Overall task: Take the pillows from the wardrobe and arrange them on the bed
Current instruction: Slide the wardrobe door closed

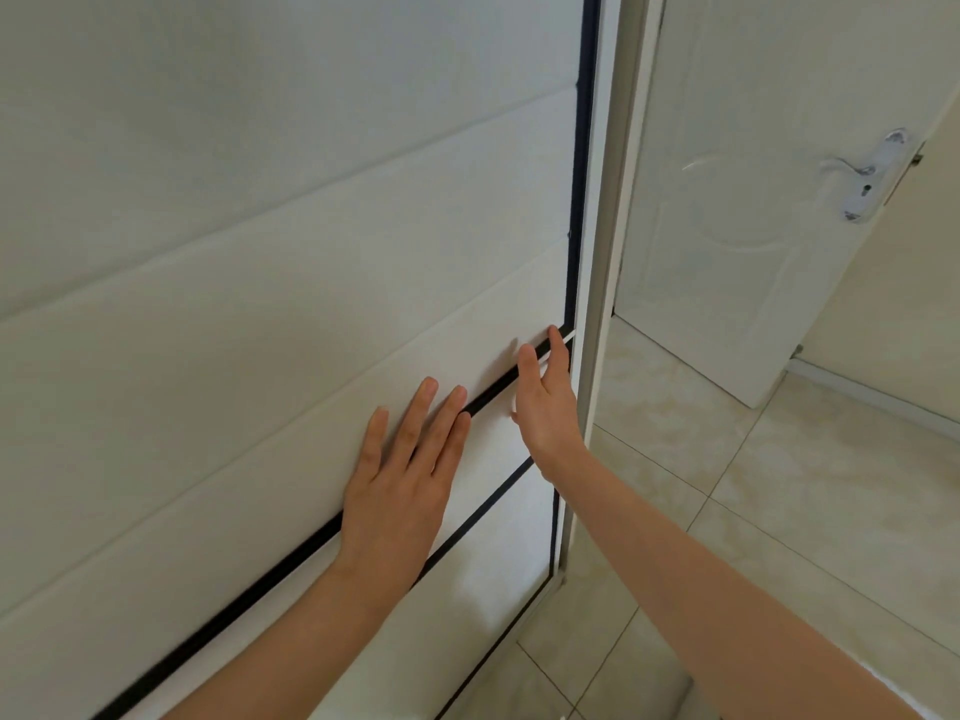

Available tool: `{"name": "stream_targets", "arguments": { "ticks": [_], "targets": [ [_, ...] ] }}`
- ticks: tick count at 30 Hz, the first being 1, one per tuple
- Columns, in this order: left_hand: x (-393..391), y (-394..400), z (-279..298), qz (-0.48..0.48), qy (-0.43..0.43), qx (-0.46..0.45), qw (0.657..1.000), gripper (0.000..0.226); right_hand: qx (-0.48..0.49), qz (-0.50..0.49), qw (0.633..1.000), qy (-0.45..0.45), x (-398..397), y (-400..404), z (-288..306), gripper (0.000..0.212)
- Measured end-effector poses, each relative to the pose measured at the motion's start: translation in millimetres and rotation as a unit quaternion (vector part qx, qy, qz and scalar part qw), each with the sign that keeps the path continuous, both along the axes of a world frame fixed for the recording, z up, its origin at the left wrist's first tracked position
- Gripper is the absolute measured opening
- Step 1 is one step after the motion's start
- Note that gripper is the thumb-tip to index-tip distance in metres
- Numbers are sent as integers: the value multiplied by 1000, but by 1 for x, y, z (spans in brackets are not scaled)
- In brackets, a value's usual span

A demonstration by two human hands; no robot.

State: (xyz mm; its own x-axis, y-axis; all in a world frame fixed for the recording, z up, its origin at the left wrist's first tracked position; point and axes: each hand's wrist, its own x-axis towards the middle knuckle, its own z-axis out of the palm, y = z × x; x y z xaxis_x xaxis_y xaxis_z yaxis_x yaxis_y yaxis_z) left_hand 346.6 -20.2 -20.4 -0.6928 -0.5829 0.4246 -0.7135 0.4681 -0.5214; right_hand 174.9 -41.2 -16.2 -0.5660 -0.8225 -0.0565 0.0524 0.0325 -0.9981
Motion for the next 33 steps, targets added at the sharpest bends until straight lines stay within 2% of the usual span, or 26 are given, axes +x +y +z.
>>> {"name": "stream_targets", "arguments": {
  "ticks": [13, 17, 24, 28, 33],
  "targets": [
    [-30, -7, -6, 20, 17, -36, 999, 70, -2, 33, 999, 36, -29, -4, 3, 65],
    [-31, -11, -8, 18, 12, -45, 999, 68, -4, 23, 1000, 2, -30, -9, 3, 67],
    [-35, -6, -5, 30, 48, 13, 998, 60, 7, 25, 999, 29, -28, -7, 3, 67],
    [-39, 4, 2, 1, 133, 38, 990, 47, 6, 31, 998, 58, -27, 14, -2, 72],
    [-31, 21, 8, -108, 299, 88, 944, 30, -28, 44, 993, 104, -12, 44, -11, 58]
  ]
}}
